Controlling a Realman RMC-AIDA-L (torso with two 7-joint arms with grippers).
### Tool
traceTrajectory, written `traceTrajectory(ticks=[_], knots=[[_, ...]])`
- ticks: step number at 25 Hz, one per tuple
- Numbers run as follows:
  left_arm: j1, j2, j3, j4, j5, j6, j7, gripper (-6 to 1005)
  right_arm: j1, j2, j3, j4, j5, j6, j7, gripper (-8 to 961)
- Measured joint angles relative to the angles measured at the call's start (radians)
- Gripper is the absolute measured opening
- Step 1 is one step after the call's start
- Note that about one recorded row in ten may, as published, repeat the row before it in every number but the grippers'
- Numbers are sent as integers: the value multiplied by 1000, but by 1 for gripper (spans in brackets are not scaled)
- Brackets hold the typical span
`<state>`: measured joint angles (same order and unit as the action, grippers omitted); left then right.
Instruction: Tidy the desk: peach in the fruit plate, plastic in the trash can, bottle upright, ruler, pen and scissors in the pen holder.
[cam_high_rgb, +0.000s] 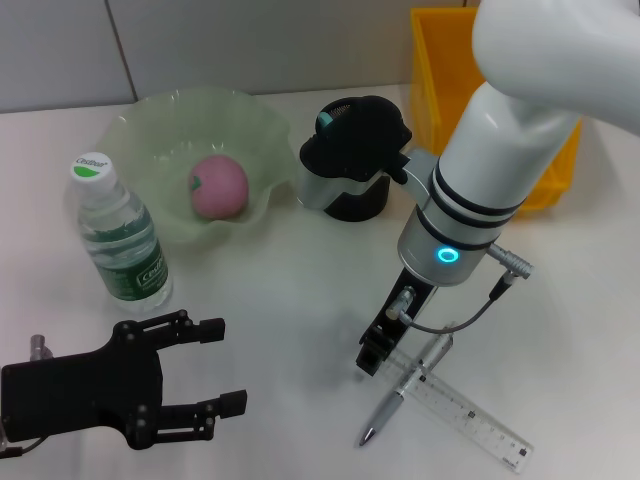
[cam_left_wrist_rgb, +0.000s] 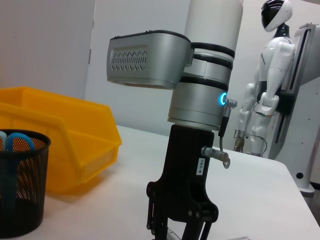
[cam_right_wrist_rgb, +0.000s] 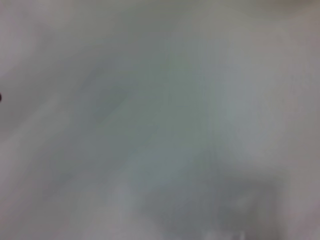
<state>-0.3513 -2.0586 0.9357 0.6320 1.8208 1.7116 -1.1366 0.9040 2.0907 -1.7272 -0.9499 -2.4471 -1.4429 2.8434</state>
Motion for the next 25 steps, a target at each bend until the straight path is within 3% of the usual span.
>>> traceTrajectory(ticks=[14,20,25], knots=[[-1,3,-2,0,0,0,-3,828,6,-1,-14,-2,-9,-11,5,443],[-2,5,-4,0,0,4,-3,829,6,-1,-23,-6,-8,-13,5,607],[-2,6,-8,0,0,9,-4,829,5,-2,-24,-8,-3,-13,5,603]])
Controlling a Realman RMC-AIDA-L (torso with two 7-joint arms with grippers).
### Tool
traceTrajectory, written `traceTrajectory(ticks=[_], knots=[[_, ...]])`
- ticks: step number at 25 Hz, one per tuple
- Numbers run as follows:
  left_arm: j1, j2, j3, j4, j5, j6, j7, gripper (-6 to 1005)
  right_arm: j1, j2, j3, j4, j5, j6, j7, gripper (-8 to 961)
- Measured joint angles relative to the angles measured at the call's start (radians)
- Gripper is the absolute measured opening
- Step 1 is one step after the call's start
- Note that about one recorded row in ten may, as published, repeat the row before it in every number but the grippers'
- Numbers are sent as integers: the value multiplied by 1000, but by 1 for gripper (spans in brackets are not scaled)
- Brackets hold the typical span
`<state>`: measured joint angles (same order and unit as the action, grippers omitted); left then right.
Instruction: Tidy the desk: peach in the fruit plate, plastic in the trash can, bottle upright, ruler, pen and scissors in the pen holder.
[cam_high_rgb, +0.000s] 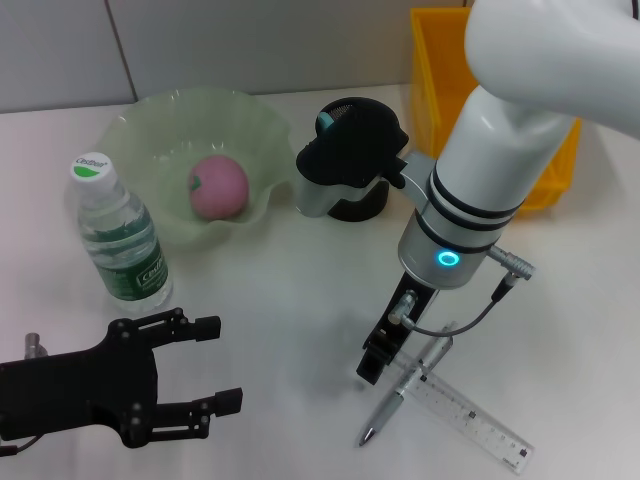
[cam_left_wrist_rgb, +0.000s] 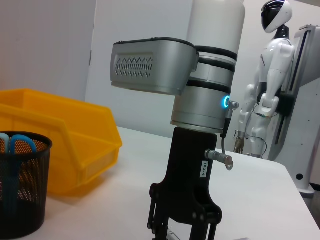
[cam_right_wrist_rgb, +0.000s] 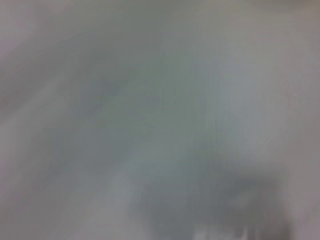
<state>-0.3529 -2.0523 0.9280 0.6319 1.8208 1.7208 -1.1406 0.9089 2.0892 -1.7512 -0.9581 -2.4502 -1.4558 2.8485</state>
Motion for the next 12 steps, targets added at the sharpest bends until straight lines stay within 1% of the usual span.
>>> traceTrajectory(ticks=[3,12], knots=[[1,0,0,0,0,1,0,829,-2,0,0,-2,1,0,0,582],[4,1,-1,-6,0,2,5,828,-2,1,-1,-11,0,-10,0,415]])
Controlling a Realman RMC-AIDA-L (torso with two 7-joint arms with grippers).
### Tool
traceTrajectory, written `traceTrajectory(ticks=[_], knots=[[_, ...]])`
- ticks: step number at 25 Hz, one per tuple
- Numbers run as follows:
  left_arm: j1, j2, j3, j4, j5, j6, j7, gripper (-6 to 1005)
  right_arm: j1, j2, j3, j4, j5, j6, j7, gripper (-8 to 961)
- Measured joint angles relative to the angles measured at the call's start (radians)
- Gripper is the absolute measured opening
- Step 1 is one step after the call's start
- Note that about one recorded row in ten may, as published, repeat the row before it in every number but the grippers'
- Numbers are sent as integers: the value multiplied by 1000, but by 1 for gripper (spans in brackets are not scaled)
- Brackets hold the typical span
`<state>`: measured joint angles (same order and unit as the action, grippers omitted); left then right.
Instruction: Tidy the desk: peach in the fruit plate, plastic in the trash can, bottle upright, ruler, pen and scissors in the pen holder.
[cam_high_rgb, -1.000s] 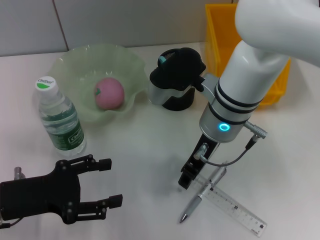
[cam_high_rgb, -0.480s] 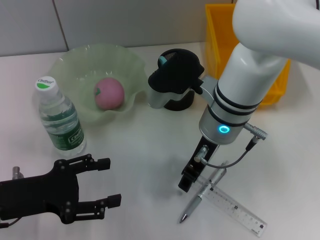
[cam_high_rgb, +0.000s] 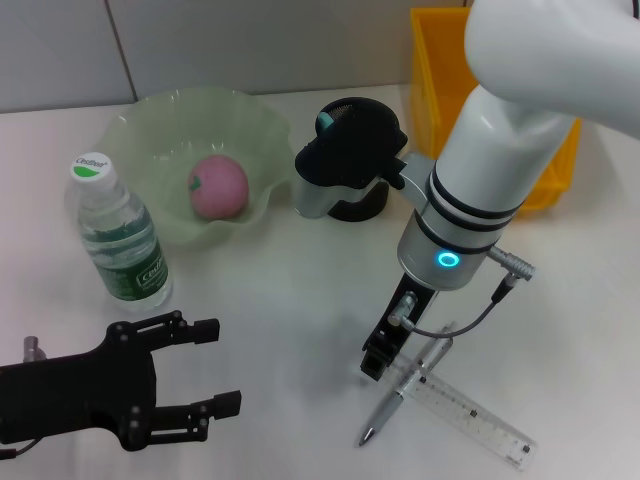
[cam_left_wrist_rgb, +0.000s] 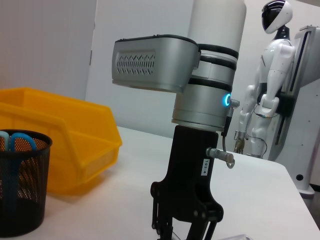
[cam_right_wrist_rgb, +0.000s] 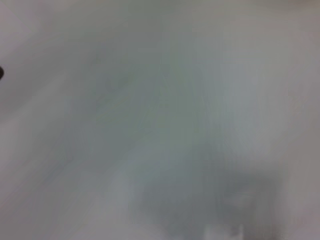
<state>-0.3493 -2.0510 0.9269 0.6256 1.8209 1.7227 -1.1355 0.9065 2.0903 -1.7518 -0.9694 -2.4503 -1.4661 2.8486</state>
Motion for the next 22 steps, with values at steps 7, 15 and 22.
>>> traceTrajectory(ticks=[7,15,22], knots=[[6,0,0,-1,-3,1,0,828,3,-1,8,-18,-1,-5,0,371],[4,0,0,0,-3,2,-1,829,-4,-6,40,-53,1,-26,-5,355],[-3,0,0,2,0,9,-4,829,-9,-8,121,-69,2,-38,-33,340]])
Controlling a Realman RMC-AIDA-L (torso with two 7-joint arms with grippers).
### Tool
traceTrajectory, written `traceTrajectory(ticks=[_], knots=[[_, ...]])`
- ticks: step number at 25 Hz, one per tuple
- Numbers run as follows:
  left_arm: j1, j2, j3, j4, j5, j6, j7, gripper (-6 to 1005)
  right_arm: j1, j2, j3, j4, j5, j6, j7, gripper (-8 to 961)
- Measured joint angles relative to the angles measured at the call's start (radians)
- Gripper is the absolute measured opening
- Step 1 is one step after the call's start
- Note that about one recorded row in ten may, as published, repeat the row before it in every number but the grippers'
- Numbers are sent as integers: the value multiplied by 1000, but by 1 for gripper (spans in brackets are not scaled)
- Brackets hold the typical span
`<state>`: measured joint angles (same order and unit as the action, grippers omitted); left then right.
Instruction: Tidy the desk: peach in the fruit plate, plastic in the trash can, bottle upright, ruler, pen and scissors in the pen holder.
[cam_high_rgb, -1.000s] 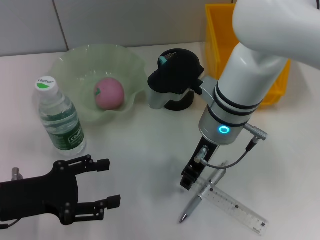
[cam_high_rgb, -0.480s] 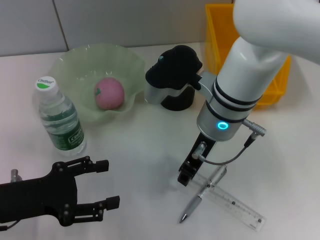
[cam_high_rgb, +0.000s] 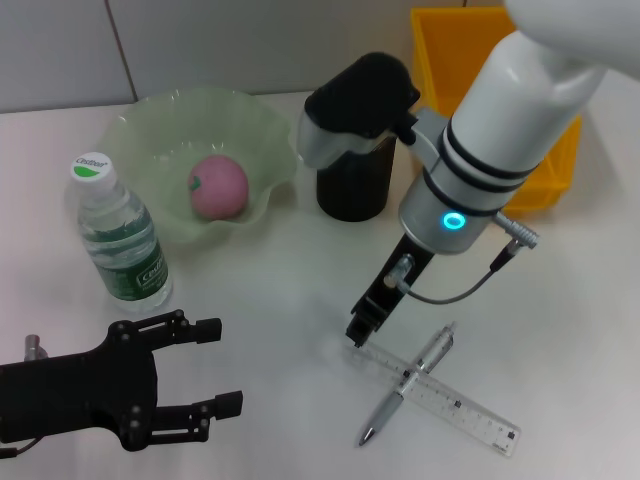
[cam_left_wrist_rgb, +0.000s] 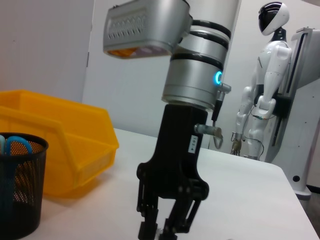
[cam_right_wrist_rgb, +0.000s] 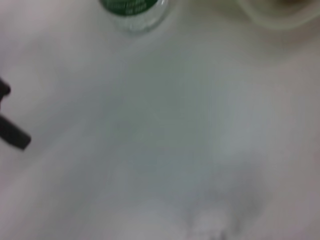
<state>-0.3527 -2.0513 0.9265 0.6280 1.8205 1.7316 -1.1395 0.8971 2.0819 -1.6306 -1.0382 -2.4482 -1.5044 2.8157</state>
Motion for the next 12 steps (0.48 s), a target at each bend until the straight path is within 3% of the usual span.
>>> traceTrajectory(ticks=[4,12], knots=[[-2,0,0,3,0,7,0,829,0,0,44,9,2,0,-21,335],[-3,1,0,4,0,10,0,829,1,3,28,10,3,-16,-43,332]])
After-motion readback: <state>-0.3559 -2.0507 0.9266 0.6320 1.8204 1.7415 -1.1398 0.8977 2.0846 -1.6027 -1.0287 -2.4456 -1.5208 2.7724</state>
